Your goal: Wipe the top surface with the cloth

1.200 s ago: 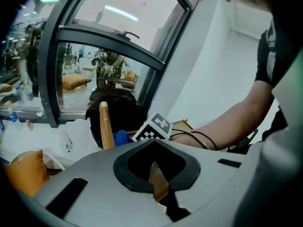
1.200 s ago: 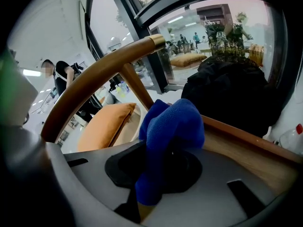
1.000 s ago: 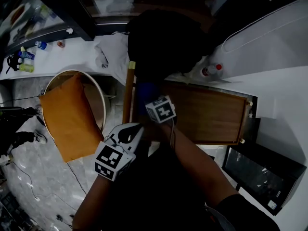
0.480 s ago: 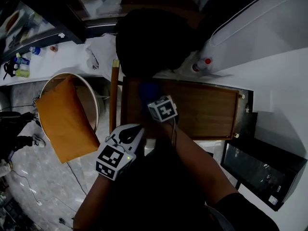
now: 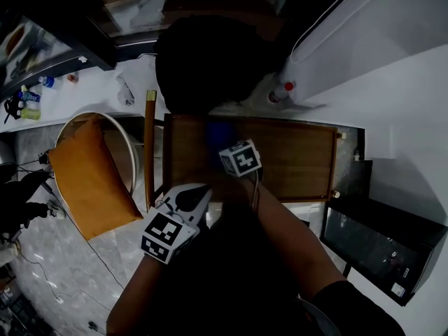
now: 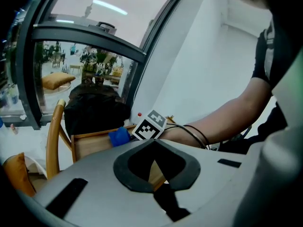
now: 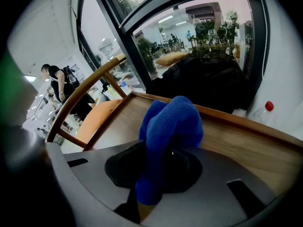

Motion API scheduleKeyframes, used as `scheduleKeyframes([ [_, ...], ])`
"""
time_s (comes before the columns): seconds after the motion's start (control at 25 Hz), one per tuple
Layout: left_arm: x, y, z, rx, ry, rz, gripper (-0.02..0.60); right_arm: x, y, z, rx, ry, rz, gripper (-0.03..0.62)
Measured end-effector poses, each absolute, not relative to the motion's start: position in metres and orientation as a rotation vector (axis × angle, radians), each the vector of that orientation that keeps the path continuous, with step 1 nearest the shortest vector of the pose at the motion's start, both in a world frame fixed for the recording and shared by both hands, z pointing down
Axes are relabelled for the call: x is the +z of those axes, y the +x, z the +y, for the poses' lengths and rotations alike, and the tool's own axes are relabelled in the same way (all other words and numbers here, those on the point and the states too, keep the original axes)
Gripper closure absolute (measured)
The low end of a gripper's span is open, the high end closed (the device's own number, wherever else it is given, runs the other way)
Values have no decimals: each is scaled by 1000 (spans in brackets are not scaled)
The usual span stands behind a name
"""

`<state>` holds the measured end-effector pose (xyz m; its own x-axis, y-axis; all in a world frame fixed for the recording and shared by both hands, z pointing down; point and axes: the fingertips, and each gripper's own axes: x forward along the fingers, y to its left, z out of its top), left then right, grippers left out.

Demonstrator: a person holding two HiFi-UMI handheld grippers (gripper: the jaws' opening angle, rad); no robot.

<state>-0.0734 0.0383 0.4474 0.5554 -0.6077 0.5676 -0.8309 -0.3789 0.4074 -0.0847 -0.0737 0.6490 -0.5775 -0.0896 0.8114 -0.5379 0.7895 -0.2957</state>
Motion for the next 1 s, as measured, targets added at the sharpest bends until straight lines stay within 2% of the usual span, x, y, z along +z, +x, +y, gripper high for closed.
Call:
scheduleKeyframes([
  [1.0, 448, 32, 5, 480, 2200, -1016, 577, 647, 59, -122, 713, 608, -2080, 513],
])
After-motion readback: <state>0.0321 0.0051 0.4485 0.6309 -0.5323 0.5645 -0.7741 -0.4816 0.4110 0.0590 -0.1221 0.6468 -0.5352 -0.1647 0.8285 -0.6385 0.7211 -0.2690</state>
